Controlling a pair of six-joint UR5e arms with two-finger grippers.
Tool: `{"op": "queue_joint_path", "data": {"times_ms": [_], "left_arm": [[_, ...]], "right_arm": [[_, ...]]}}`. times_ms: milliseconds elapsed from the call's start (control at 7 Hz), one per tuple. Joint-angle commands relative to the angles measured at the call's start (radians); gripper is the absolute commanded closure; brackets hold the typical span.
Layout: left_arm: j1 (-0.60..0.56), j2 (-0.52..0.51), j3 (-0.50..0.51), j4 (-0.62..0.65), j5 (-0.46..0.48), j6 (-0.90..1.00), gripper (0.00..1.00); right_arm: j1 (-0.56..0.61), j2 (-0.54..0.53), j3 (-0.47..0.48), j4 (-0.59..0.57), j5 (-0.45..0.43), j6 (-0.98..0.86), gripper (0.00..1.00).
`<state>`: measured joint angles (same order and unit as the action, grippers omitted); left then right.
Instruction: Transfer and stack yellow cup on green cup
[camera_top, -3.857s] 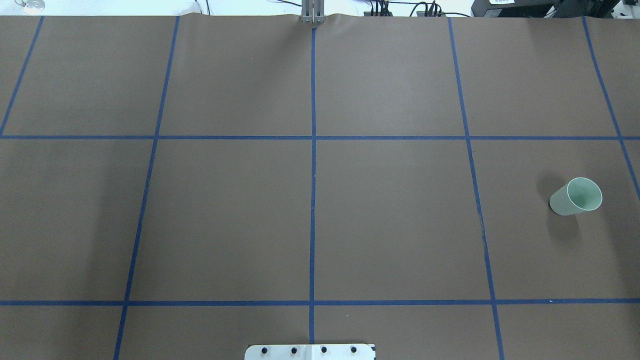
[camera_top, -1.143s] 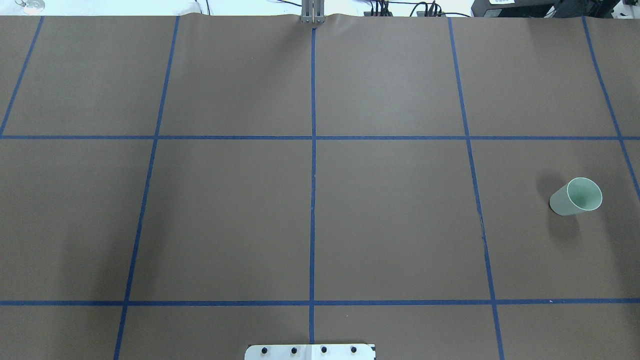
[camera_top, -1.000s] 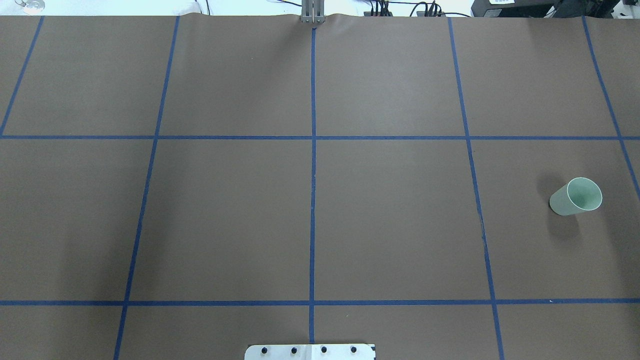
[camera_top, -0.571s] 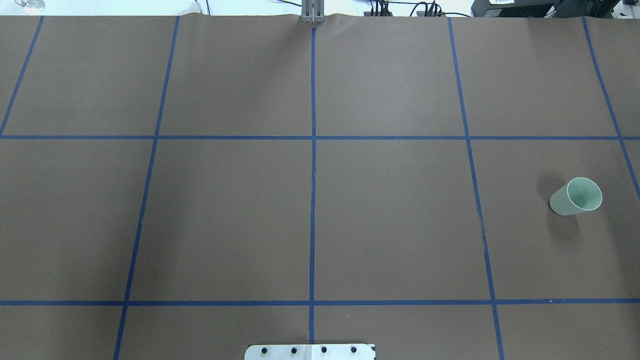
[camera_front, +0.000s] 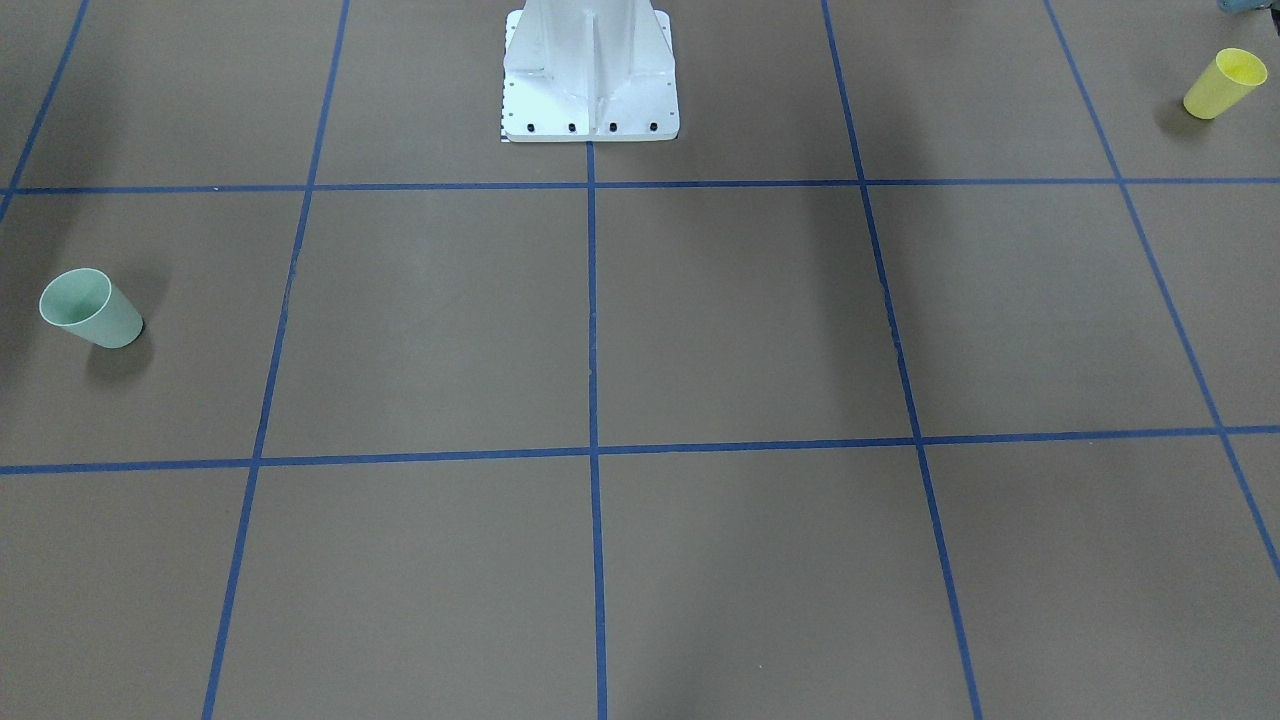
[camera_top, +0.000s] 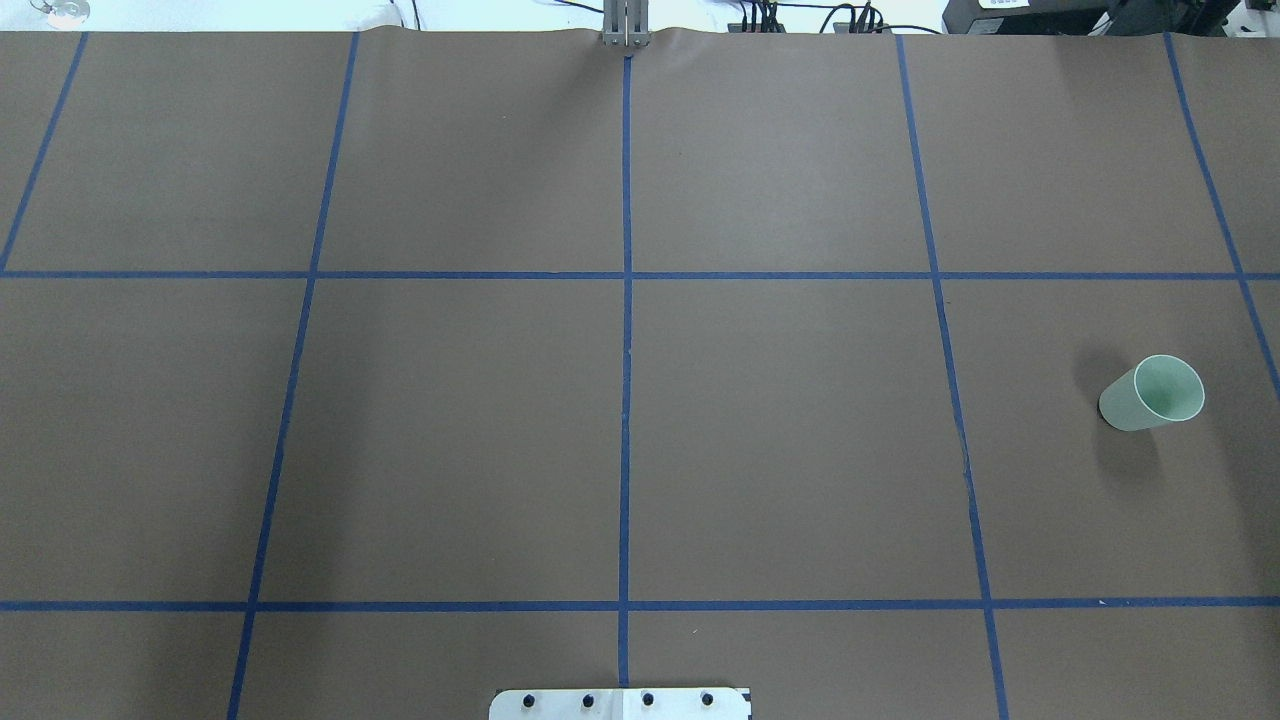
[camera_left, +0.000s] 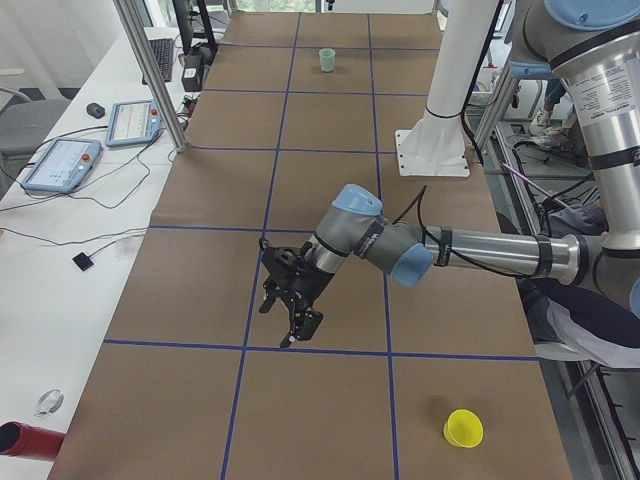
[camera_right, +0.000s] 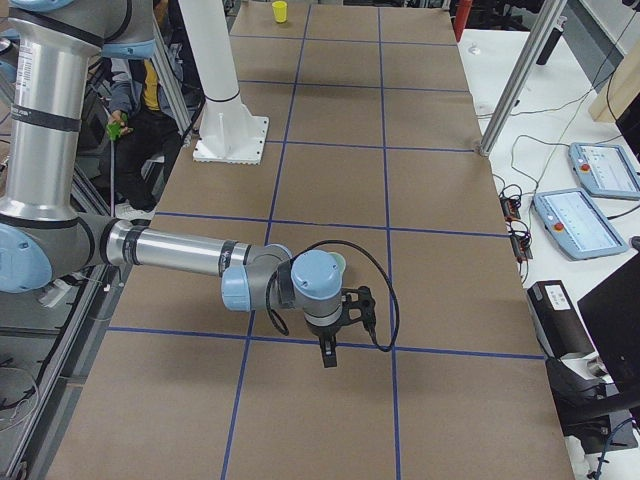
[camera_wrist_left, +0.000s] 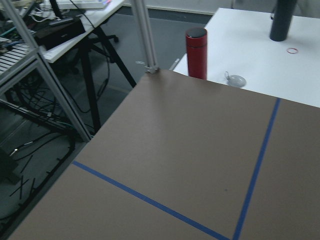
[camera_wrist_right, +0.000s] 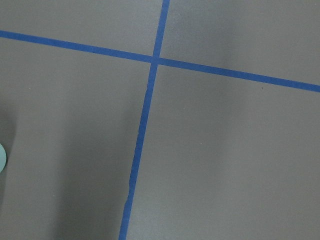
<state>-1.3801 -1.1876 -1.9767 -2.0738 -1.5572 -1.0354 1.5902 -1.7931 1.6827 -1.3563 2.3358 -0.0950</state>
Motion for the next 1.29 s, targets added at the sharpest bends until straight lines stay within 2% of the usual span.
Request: {"op": "queue_joint_path", "data": {"times_ms": [0, 143, 286, 571, 714, 857, 1143], "left_arm": [[0.076, 0.063, -0.002, 0.107, 0.179, -0.230, 0.00], [0.167, 0.062, -0.002, 0.270, 0.262, -0.412, 0.00], [0.246, 0.060, -0.002, 0.426, 0.296, -0.593, 0.00], [0.393, 0.019, -0.004, 0.734, 0.290, -0.936, 0.00], [0.438, -0.028, -0.004, 0.949, 0.243, -1.079, 0.00], [0.508, -0.049, -0.001, 1.068, 0.144, -1.197, 0.00], [0.573, -0.052, 0.027, 1.180, -0.014, -1.415, 0.00]], "right_arm": [[-0.001, -0.002, -0.027, 0.003, 0.003, 0.001, 0.00], [-0.001, -0.008, -0.031, 0.034, 0.004, -0.003, 0.00], [-0.001, -0.018, -0.031, 0.099, 0.004, 0.004, 0.00], [-0.001, -0.019, -0.029, 0.111, 0.004, 0.011, 0.00], [-0.001, -0.019, -0.029, 0.114, 0.004, 0.008, 0.00], [-0.001, -0.019, -0.029, 0.114, 0.004, 0.005, 0.00], [-0.001, -0.019, -0.029, 0.118, 0.004, 0.001, 0.00]]}}
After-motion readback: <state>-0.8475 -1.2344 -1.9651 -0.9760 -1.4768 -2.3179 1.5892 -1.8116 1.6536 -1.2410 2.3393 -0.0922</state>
